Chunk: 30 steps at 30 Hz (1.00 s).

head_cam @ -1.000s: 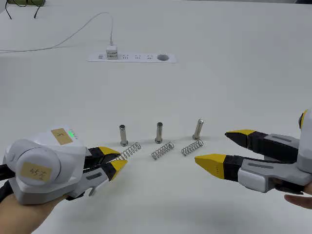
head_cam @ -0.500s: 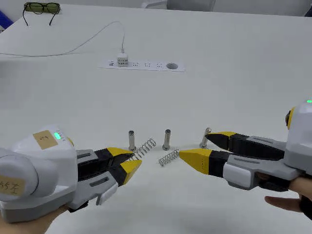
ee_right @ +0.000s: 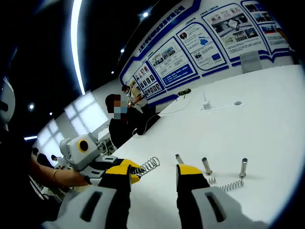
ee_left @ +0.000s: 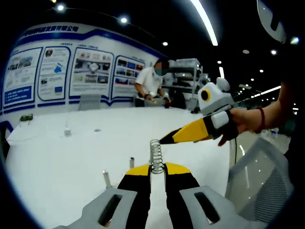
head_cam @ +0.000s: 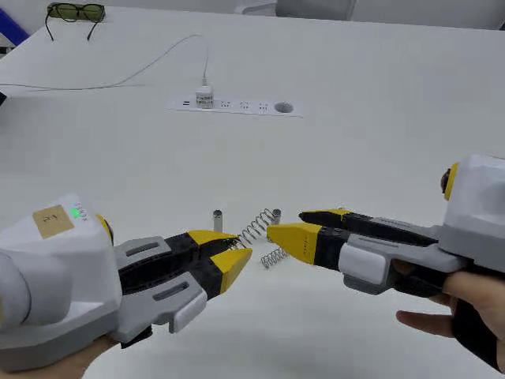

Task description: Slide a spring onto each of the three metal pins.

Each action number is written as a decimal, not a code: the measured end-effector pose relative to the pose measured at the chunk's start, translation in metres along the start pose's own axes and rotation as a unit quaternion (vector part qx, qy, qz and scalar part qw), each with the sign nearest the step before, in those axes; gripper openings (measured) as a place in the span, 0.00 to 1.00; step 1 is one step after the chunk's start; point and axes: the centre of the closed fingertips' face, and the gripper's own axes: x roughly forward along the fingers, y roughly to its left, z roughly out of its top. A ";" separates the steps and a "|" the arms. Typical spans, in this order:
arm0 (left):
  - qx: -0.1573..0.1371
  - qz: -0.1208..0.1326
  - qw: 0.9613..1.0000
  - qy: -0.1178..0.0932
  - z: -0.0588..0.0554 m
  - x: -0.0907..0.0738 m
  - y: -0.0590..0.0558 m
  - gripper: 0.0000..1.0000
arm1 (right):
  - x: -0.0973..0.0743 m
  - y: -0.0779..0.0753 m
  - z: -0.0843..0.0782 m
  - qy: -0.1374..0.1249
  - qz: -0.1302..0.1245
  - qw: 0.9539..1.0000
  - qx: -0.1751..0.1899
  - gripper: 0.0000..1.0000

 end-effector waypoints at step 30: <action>-0.013 -0.030 0.999 -0.025 0.007 -0.004 -0.019 0.10 | 0.006 0.020 0.000 -0.033 0.067 0.991 0.107 0.12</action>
